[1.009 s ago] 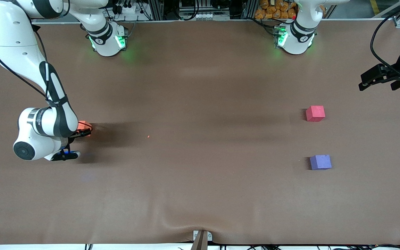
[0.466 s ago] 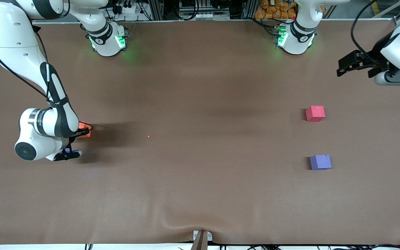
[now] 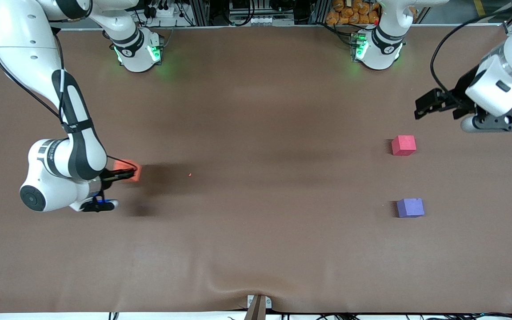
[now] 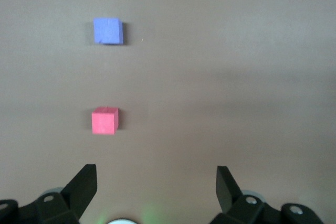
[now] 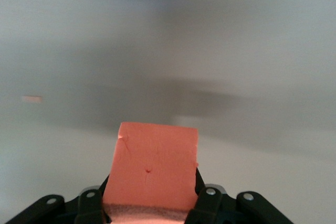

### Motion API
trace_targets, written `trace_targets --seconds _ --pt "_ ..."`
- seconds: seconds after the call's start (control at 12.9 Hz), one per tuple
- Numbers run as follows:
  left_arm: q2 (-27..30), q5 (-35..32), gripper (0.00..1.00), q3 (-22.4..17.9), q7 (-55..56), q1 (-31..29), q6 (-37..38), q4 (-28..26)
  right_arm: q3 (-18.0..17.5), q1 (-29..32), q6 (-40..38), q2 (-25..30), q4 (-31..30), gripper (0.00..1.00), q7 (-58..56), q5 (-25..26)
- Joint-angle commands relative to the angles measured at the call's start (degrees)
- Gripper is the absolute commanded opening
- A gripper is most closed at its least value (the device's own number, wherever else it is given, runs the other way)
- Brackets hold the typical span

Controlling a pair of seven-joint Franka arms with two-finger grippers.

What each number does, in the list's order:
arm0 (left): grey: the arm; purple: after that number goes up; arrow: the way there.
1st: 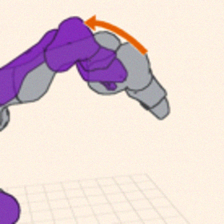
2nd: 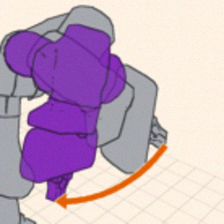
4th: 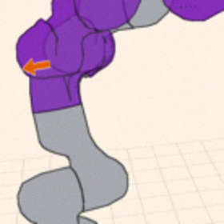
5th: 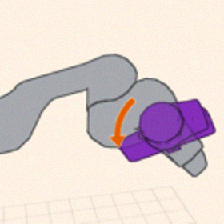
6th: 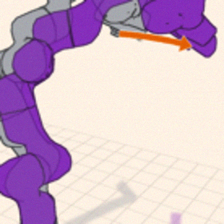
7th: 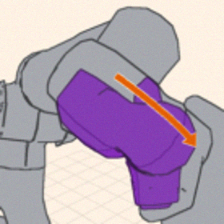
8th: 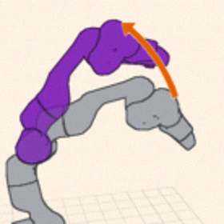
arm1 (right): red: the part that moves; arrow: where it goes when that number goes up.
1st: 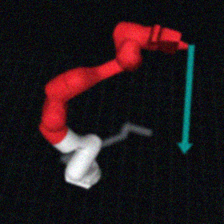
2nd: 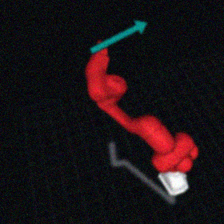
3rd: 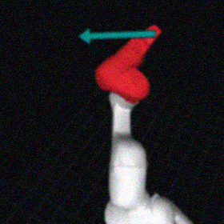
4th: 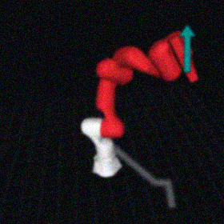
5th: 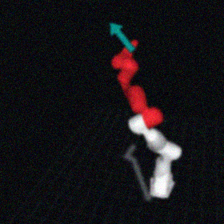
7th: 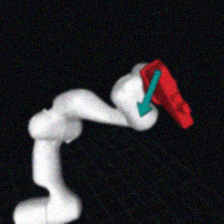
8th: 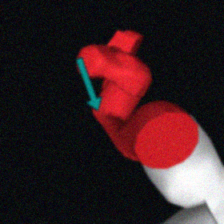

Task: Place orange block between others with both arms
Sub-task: 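Grasp the orange cube with the right gripper while the left gripper lowers, then carry the orange cube toward the table middle while the left gripper approaches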

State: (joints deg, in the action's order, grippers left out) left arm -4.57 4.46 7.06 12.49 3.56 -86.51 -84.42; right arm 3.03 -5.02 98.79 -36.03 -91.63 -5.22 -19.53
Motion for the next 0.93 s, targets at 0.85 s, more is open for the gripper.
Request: trace_targets --seconds 0.85 --pt "-5.97 1.77 1.0 -0.21 6.66 -1.1 -10.26 1.54 0.14 -30.3 13.17 -3.6 0.84 0.4 29.65 -15.89"
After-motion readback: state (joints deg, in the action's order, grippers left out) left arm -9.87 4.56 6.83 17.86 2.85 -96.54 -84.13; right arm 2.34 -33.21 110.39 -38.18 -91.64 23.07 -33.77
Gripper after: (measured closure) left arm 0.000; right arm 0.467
